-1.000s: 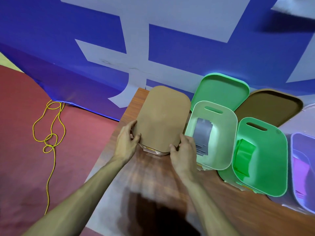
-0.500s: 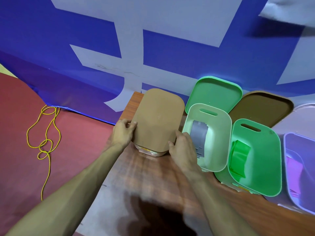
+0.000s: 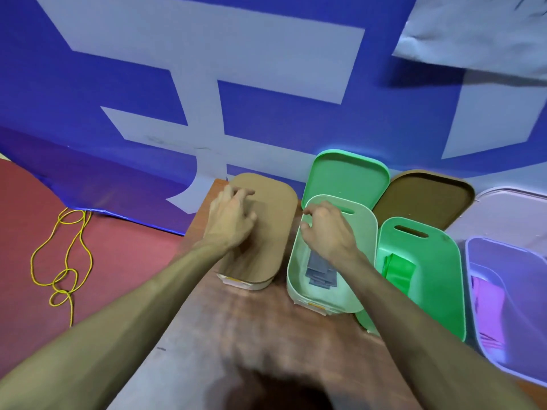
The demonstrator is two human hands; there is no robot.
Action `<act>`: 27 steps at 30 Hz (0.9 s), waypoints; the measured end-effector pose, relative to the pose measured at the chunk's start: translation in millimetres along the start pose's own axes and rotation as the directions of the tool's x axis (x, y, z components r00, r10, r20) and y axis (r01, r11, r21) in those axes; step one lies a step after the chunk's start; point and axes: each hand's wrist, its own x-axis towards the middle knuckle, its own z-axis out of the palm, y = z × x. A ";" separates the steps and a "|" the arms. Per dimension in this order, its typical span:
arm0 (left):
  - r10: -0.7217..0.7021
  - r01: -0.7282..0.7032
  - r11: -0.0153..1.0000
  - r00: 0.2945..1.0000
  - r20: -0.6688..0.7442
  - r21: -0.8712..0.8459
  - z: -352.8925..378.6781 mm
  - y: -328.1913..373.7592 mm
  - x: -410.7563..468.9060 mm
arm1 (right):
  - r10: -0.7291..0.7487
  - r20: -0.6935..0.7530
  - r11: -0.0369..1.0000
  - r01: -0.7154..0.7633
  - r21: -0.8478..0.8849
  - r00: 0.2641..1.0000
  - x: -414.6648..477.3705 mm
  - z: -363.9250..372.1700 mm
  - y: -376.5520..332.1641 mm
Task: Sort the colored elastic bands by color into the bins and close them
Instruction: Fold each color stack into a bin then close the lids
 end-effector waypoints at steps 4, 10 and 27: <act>0.071 -0.063 0.983 0.997 0.037 -0.174 14.8 44.8 27.4 | -0.008 -0.034 0.999 0.006 -0.038 0.999 21.2 -35.9 31.4; 0.241 -0.223 0.964 0.962 0.128 -0.144 37.2 94.5 61.3 | 0.035 -0.164 0.999 -0.037 -0.007 0.986 42.2 -76.4 83.6; -0.156 0.204 0.762 0.979 0.131 -0.614 40.0 128.5 70.1 | 0.068 -0.317 0.939 0.046 0.340 0.946 35.0 -60.4 128.0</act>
